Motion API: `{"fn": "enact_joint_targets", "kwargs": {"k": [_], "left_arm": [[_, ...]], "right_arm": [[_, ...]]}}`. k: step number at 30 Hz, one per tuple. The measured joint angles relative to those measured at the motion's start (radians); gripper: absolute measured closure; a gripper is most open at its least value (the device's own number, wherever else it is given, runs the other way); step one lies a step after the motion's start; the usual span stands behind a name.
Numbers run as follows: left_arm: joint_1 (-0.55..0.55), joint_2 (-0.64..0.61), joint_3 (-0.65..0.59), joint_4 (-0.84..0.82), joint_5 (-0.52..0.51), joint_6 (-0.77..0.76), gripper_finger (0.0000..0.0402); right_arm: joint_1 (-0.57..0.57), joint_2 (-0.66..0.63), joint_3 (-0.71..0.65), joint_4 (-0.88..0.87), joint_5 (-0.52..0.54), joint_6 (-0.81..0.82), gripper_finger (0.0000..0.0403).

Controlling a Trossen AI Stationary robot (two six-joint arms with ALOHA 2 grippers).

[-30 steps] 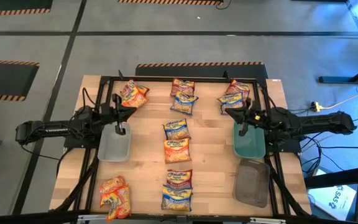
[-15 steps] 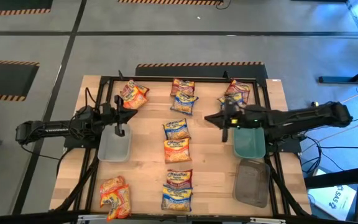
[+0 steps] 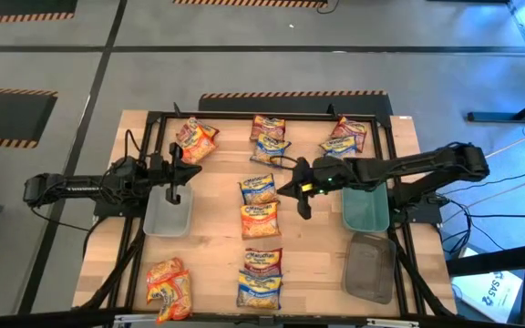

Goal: Sort Maruchan noodles
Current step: Put the orange noodle pack into the green bin

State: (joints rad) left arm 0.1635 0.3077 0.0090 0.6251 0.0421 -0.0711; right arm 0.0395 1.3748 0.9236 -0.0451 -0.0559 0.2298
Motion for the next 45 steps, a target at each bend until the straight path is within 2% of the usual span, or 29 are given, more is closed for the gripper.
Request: {"fn": "enact_joint_targets", "kwargs": {"k": [6, 10, 13, 16, 18, 23, 26, 30, 37, 41, 45], "left_arm": [[-0.002, 0.000, 0.000, -0.002, -0.025, 0.002, 0.0385], [-0.002, 0.000, 0.000, -0.002, -0.028, 0.001, 0.0385], [-0.002, 0.000, 0.000, -0.004, -0.031, 0.002, 0.0385], [-0.002, 0.000, 0.000, -0.004, -0.031, 0.001, 0.0385], [-0.002, 0.000, 0.000, -0.004, -0.031, 0.002, 0.0385], [-0.002, 0.000, 0.000, -0.005, -0.031, 0.002, 0.0385], [-0.002, 0.000, 0.000, -0.006, -0.032, 0.001, 0.0385], [-0.002, 0.000, 0.000, -0.006, -0.032, -0.001, 0.0385], [-0.002, 0.000, 0.000, -0.005, -0.033, -0.004, 0.0385], [-0.002, 0.000, 0.000, -0.005, -0.034, -0.005, 0.0385], [-0.002, 0.000, 0.000, -0.006, -0.034, -0.005, 0.0385]], "right_arm": [[-0.038, 0.008, 0.070, -0.248, 0.038, -0.051, 0.0402], [-0.122, 0.009, 0.131, -0.468, 0.119, -0.053, 0.0402], [-0.192, 0.009, 0.135, -0.570, 0.195, -0.053, 0.0402], [-0.261, 0.009, 0.134, -0.628, 0.211, -0.047, 0.0402], [-0.289, 0.014, 0.123, -0.616, 0.149, -0.013, 0.0402], [-0.248, 0.036, 0.081, -0.442, -0.171, 0.043, 0.0402], [-0.190, 0.069, 0.067, -0.335, -0.225, 0.060, 0.0397], [-0.120, 0.133, 0.066, -0.229, -0.225, 0.065, 0.0354], [-0.048, 0.271, 0.065, -0.024, -0.203, 0.064, 0.0217], [-0.026, 0.347, 0.105, -0.009, -0.162, 0.029, 0.0147], [-0.018, 0.411, 0.166, -0.005, -0.172, 0.001, 0.0103]]}}
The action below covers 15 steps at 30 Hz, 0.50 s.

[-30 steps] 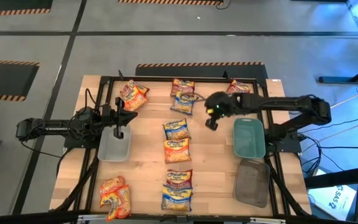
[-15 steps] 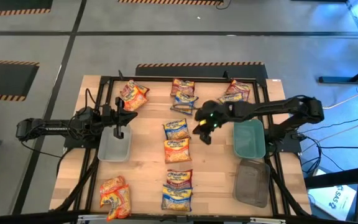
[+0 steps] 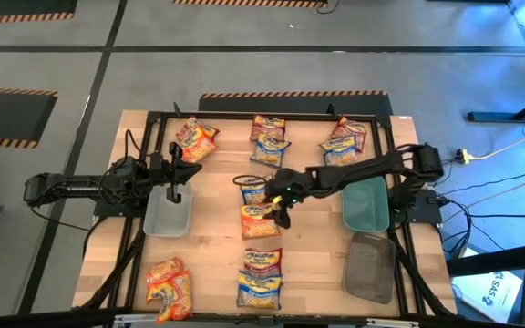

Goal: Sort Maruchan noodles
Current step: Put the orange noodle pack into the green bin

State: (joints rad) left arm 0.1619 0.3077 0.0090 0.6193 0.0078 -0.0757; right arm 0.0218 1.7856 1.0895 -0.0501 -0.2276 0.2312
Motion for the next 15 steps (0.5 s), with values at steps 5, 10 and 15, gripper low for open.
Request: {"fn": "enact_joint_targets", "kwargs": {"k": [5, 10, 15], "left_arm": [[0.000, 0.000, 0.000, -0.002, 0.000, -0.001, 0.0385], [0.000, 0.000, 0.000, -0.002, 0.000, -0.001, 0.0385], [0.000, 0.000, 0.000, -0.003, 0.000, -0.001, 0.0385]], "right_arm": [[-0.002, 0.084, 0.079, -0.033, 0.016, -0.001, 0.0089], [-0.002, 0.138, 0.130, -0.107, 0.035, -0.001, 0.0105], [-0.002, 0.151, 0.131, -0.119, 0.036, 0.004, 0.0128]]}}
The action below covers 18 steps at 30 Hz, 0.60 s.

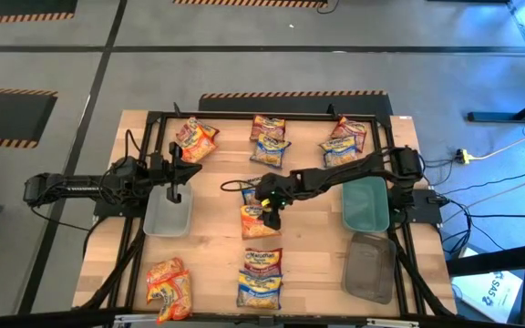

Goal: Sort Maruchan noodles
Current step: Put the orange noodle pack into the green bin

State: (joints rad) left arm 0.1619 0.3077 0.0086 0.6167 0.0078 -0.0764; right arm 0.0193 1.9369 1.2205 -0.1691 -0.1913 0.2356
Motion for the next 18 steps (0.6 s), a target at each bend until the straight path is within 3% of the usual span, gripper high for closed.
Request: {"fn": "enact_joint_targets", "kwargs": {"k": [7, 12, 18], "left_arm": [[0.000, 0.000, 0.000, 0.000, 0.000, 0.000, 0.0385], [0.000, 0.000, 0.000, -0.004, 0.000, 0.000, 0.0385], [0.000, 0.000, 0.000, -0.004, -0.002, 0.000, 0.0385]], "right_arm": [[0.001, 0.012, -0.005, -0.009, 0.025, 0.014, 0.0160], [0.000, 0.060, -0.003, 0.015, -0.032, 0.026, 0.0187], [0.001, 0.074, -0.003, 0.024, -0.089, 0.011, 0.0251]]}}
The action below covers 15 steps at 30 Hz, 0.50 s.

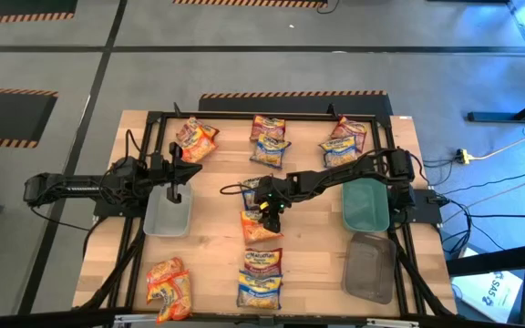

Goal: Sort Maruchan noodles
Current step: Put the orange noodle pack into the green bin

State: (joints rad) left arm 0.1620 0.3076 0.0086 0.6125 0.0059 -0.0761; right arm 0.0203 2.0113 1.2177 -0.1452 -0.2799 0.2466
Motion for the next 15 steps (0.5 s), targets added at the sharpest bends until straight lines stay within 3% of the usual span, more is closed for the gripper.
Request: {"fn": "enact_joint_targets", "kwargs": {"k": [9, 15], "left_arm": [[0.000, 0.000, 0.000, 0.001, -0.004, 0.000, 0.0385], [0.000, 0.000, 0.000, 0.001, -0.004, 0.000, 0.0385]], "right_arm": [[0.000, -0.003, -0.001, 0.022, -0.011, -0.047, 0.0387], [0.000, -0.021, -0.004, 0.019, -0.008, -0.072, 0.0399]]}}
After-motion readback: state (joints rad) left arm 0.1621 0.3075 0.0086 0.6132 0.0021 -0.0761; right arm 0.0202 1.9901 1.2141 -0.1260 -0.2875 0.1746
